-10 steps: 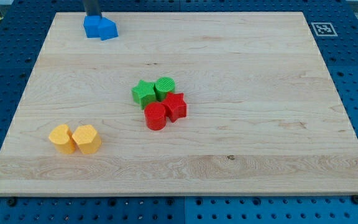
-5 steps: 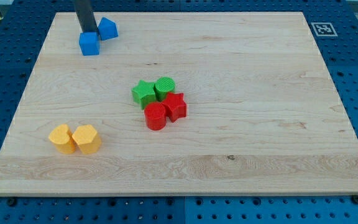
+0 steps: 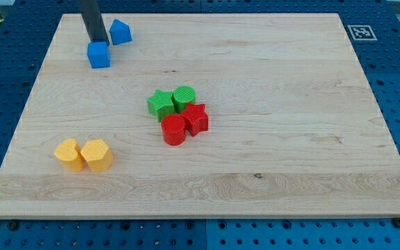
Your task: Push the blue cube to the top of the yellow heart
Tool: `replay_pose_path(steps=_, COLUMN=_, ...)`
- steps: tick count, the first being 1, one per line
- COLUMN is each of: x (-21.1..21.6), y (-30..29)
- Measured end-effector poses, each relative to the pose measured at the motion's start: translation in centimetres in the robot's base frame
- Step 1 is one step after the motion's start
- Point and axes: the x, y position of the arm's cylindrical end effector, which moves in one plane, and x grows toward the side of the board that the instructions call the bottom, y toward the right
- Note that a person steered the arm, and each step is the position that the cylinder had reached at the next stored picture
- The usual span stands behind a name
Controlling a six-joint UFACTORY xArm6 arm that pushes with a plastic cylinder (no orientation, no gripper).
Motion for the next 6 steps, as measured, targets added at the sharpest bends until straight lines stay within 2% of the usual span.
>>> replay_pose_path(steps=6, x=3.2, y=0.0)
